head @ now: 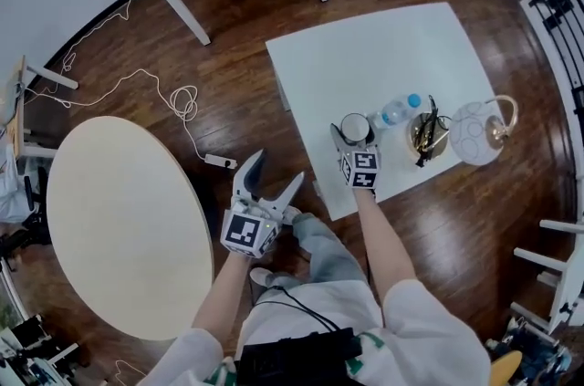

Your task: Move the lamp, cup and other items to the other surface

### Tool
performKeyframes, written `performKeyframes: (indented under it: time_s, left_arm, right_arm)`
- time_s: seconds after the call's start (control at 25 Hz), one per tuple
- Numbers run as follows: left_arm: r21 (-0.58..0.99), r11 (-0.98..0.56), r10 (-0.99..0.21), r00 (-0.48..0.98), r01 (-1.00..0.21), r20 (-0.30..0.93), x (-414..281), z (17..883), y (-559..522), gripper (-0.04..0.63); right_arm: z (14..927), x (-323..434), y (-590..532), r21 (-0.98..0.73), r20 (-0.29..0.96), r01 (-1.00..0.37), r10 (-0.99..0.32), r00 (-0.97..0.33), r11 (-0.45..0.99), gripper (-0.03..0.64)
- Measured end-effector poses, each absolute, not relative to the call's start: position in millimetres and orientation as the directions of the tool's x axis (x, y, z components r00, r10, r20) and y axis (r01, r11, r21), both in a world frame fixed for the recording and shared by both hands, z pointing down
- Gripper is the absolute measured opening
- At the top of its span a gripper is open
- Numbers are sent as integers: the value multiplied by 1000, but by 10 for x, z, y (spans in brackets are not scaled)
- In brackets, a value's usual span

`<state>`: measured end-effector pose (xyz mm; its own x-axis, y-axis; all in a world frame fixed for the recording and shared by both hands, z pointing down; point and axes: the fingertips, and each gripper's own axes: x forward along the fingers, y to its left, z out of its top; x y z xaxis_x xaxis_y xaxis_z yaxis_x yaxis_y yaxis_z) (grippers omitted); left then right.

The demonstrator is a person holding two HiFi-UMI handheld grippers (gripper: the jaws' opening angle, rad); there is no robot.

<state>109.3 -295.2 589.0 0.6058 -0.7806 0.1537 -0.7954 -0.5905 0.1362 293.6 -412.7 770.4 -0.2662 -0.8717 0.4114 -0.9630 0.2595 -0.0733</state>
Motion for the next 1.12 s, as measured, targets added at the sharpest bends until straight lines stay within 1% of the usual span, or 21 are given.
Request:
performKeyframes:
  time_s: [0.16,0.36,0.48,0.6,0.64,0.68,0.8,0.84,0.88,1.0,1.12]
  left_arm:
    - [143,-561,-803,578,-815,142,893,5861,-2827,342]
    - [138,-565,-806,580,-814,117,792,5695,-2554,342]
    - [135,-558,-813,572,-819,108,640,5561,-2294,342]
    - [113,-527,-838,537,-842,96,352,5513,-2003,342]
    - [112,-503,-853,513,-857,92,232,5486,-1913,342]
    - [115,-468,-873,479,-876,89,91,5465,-1828,342]
    - [129,-338,-931,351,-932,99,-428,5488,-1497,342]
    - [125,-296,-945,310,-947,107,-607,5517,-1352,342]
    - [121,-254,-957,268,-960,115,-782,5540,-1194,342]
    - [120,-102,-984,117,-988,132,-1292,5541,-660,342]
    - [152,80,-992,-64,-985,107,-1757,5402,-107,342]
  right_arm:
    - [7761,3018,-4005,-57,433,-972,-872,-231,229,474]
    - [7433,3013,-3550,-84,386,-972,-891,-237,221,472]
    - [7172,2759,-3139,-105,354,-958,-890,-288,268,472]
    - [6867,2253,-2730,-136,321,-917,-859,-399,375,469]
    - [6762,2050,-2629,-145,303,-897,-844,-443,419,445]
    - [6661,1830,-2553,-149,284,-872,-824,-490,467,434]
    - [6432,1105,-2304,-152,251,-786,-746,-617,599,436]
    - [6413,865,-2218,-152,248,-760,-720,-648,632,443]
    - [6416,616,-2128,-155,248,-731,-690,-679,664,468]
    - [6458,-155,-1818,-135,247,-607,-567,-786,783,468]
    - [6331,-904,-1390,-87,235,-447,-418,-877,890,467]
